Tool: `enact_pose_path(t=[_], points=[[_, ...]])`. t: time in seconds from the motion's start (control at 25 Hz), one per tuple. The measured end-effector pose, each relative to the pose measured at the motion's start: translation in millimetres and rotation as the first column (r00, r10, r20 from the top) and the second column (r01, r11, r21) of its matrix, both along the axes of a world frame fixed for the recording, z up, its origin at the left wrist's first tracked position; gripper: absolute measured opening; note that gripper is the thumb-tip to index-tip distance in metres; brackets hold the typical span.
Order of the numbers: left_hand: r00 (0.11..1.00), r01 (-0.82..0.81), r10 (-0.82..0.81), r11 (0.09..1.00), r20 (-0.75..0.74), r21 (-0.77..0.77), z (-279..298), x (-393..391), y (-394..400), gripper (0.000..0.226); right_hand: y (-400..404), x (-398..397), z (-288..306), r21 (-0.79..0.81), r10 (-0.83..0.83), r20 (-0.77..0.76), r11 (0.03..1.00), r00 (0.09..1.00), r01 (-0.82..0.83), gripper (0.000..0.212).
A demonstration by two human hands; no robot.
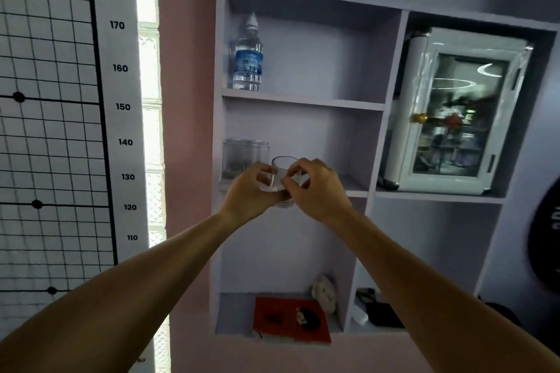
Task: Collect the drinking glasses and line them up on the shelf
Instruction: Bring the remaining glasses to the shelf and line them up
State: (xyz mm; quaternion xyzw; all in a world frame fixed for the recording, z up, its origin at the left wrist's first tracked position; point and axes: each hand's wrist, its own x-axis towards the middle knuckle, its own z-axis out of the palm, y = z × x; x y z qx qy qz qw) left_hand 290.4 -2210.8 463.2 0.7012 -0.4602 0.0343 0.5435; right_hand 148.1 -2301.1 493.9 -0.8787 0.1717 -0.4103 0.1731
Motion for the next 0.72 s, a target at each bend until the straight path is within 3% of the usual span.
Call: enact_pose_path(t=[0.2,0.4,0.72], points=[[0.991,-0.132,0.131,0.990,0.025,0.041,13.9,11.2,-46.8,0.058,-66.9,31.0,8.8,0.033,0.101,-0.006,0.994,0.995,-0.101,0.014],[0.978,-0.207,0.207,0.975,0.013,0.080,13.6,14.3,-71.9,0.057,-111.3,58.0,0.6,0.088,0.198,0.032,0.976,0.980,-0.200,0.015],[0.890,-0.445,0.424,0.888,0.166,0.119,16.6,28.1,-87.7,0.055,-130.9,90.1,-10.5,0.203,0.268,0.131,0.935,0.954,-0.290,0.033]])
